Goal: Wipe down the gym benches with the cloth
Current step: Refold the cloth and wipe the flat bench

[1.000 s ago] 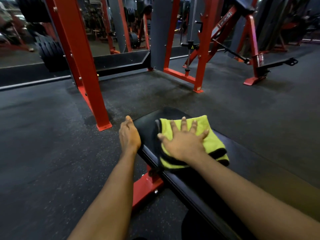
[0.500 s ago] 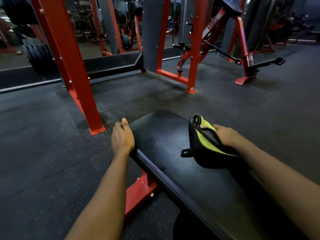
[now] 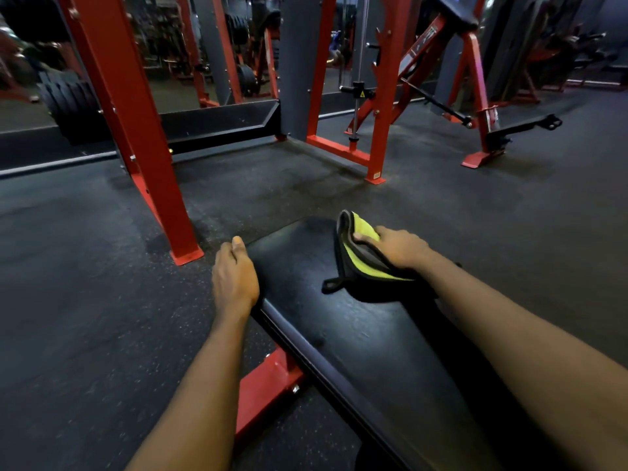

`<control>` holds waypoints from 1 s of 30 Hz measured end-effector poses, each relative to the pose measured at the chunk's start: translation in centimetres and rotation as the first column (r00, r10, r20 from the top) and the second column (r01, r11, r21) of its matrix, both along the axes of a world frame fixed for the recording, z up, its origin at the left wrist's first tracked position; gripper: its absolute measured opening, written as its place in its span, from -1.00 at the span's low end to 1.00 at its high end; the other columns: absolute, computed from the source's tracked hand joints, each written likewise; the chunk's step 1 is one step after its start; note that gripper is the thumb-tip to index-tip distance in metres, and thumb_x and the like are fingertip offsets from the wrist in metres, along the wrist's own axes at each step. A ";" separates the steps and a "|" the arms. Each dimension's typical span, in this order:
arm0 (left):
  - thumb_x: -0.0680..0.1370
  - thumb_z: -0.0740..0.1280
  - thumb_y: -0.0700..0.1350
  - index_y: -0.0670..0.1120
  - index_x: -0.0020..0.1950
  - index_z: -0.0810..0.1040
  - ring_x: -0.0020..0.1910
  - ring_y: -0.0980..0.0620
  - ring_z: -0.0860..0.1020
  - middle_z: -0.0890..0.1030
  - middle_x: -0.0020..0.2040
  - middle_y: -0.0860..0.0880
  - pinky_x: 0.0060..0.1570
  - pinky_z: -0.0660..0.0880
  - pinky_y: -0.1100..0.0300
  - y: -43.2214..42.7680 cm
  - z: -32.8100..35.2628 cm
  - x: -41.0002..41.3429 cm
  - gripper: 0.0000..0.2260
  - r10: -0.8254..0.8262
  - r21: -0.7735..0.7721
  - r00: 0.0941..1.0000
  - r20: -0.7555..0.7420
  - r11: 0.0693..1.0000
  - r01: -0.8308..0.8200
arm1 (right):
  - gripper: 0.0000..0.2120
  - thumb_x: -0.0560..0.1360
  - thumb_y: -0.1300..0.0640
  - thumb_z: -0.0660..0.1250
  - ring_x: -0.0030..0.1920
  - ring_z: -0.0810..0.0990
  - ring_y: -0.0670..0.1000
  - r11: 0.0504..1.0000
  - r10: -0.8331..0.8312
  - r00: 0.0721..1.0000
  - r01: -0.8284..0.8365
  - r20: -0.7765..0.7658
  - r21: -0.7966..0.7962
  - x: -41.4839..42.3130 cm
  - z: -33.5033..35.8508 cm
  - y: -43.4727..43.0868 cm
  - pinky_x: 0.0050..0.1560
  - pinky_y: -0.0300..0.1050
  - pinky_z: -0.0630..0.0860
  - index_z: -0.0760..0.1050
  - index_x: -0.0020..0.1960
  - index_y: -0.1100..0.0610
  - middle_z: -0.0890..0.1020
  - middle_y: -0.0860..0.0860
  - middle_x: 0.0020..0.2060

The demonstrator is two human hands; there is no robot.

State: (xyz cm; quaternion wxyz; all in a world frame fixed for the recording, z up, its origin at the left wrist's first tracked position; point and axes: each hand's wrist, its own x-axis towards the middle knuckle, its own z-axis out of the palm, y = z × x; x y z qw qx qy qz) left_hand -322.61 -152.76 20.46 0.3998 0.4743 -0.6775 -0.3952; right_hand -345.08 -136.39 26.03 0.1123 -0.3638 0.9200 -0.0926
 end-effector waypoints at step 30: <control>0.68 -0.02 0.11 -0.11 0.03 0.51 0.00 -0.07 0.49 0.54 -0.01 -0.08 0.05 0.43 -0.05 -0.6 -0.7 -0.2 -0.59 0.025 -0.056 0.997 -0.073 0.998 -0.029 | -0.26 0.55 -0.45 -0.10 0.39 0.43 0.26 0.997 0.062 0.996 -0.059 -0.069 0.042 -0.9 -0.2 -10.2 0.34 0.13 0.35 0.34 0.49 0.00 0.42 0.20 0.43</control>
